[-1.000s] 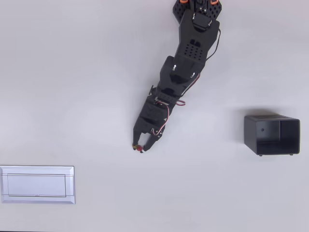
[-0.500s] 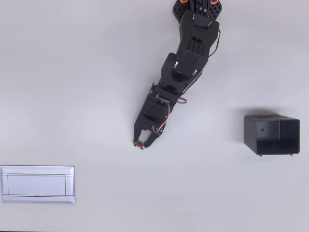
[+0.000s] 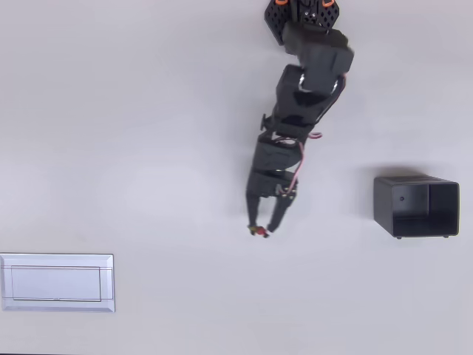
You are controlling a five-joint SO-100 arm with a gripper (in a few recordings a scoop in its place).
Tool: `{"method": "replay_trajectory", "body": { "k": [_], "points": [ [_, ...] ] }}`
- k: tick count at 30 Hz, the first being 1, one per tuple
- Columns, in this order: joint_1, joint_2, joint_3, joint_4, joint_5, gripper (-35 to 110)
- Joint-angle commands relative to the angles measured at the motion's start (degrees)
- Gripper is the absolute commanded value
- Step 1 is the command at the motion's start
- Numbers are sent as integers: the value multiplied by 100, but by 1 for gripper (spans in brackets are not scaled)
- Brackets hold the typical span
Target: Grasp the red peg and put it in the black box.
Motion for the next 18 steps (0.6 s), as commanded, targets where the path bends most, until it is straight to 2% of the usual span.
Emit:
{"method": "replay_trajectory", "body": {
  "k": [1, 10, 18],
  "points": [
    [-439, -1222, -18, 246, -70, 0],
    [-1811, -2285, -79, 1512, -53, 0],
    [-2839, -2320, -185, 1521, 167, 0]
  ]
}}
